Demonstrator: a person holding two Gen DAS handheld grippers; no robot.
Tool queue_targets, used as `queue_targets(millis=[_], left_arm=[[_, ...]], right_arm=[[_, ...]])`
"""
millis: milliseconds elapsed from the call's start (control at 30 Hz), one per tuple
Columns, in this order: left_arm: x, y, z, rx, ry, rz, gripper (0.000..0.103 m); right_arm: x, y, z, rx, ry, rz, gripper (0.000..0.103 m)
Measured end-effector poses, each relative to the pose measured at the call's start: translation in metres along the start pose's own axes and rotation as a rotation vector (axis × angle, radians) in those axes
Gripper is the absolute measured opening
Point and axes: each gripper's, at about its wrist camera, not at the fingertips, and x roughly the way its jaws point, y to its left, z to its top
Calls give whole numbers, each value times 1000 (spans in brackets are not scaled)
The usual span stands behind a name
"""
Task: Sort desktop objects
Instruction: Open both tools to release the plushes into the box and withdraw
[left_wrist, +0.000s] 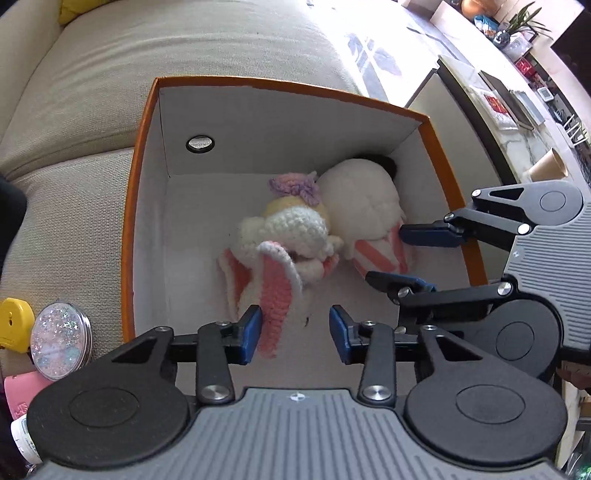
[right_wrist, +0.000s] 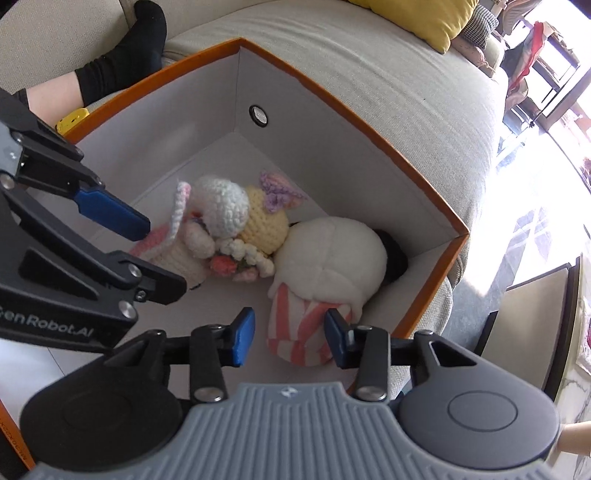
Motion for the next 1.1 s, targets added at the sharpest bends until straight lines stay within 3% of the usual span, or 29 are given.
queue_targets(millis=[67, 167, 233, 433, 667, 733, 867, 933, 1100], left_arm=[[4, 2, 0, -5, -4, 2, 35], [10, 7, 3, -26, -26, -28, 27], [14, 10, 9, -46, -44, -45, 27], [23, 3, 27, -41, -95, 23, 27], [18, 4, 22, -22, -116, 37, 28], [10, 4, 20, -12, -138, 16, 30], [-25, 12, 8, -1, -192, -35, 48], [-50, 14, -1, 14, -234, -49, 50], [-116, 25, -38, 38, -350, -68, 50]], right_arm=[[-1, 0, 0, 46, 1, 17, 34], [-3, -2, -3, 82, -25, 24, 32], [-6, -3, -6, 86, -40, 31, 31], [-8, -1, -8, 101, -57, 23, 31], [-15, 1, -10, 100, -68, 24, 31], [-20, -7, -8, 102, -76, 19, 32], [-44, -4, -15, 129, -127, 40, 34], [-60, 6, -16, 136, -188, 48, 43], [-104, 31, -15, 127, -348, 117, 54]])
